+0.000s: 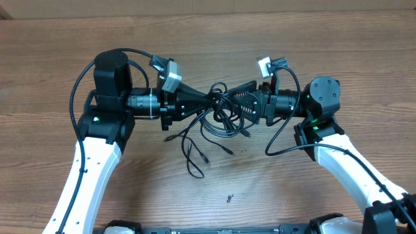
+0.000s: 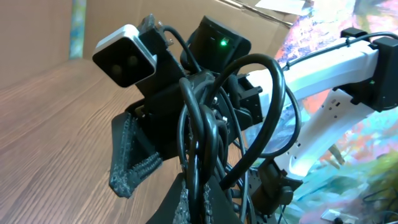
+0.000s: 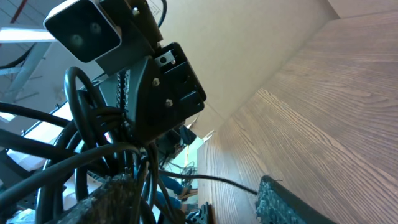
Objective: Untangle cables
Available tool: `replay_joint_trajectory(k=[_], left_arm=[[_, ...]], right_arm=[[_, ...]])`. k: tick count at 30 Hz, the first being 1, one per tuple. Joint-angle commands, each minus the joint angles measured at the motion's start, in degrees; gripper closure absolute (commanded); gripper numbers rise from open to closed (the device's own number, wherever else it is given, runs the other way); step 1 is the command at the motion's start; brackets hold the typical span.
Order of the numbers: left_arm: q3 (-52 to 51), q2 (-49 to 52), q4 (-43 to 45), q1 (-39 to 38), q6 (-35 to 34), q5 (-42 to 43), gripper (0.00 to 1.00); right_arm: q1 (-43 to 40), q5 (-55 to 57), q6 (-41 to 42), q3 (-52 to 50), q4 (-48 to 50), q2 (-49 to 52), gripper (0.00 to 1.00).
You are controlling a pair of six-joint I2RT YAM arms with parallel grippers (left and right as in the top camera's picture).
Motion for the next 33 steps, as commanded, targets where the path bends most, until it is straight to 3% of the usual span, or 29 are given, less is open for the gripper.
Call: replay_joint_trajectory(k=[1, 7, 12, 26, 33], left_arm=[[0.31, 0.02, 0.48, -0.37, -1.16, -4.2, 0.96], [0.31, 0.02, 0.46, -0.37, -1.62, -8.46, 0.96], [0.31, 0.02, 0.48, -0.37, -1.62, -8.85, 0.96], [0.31, 0.02, 4.96, -0.37, -6.97, -11.28, 0.96], [0.31, 0.02, 2.64, 0.02, -6.93, -12.09, 0.96]], right_arm=[[1.07, -2.08, -1.18, 0.74, 0.26, -0.46, 0.36], [1.07, -2.56, -1.18, 0.74, 0.26, -0.46, 0.26], [1.07, -2.93, -1.18, 0.74, 0.26, -0.46, 0.25], [1.07, -3.32, -1.57, 0.74, 0.24, -0.44, 0.88], [-0.72, -3.34, -0.85, 0.74, 0.26, -0.46, 0.96]])
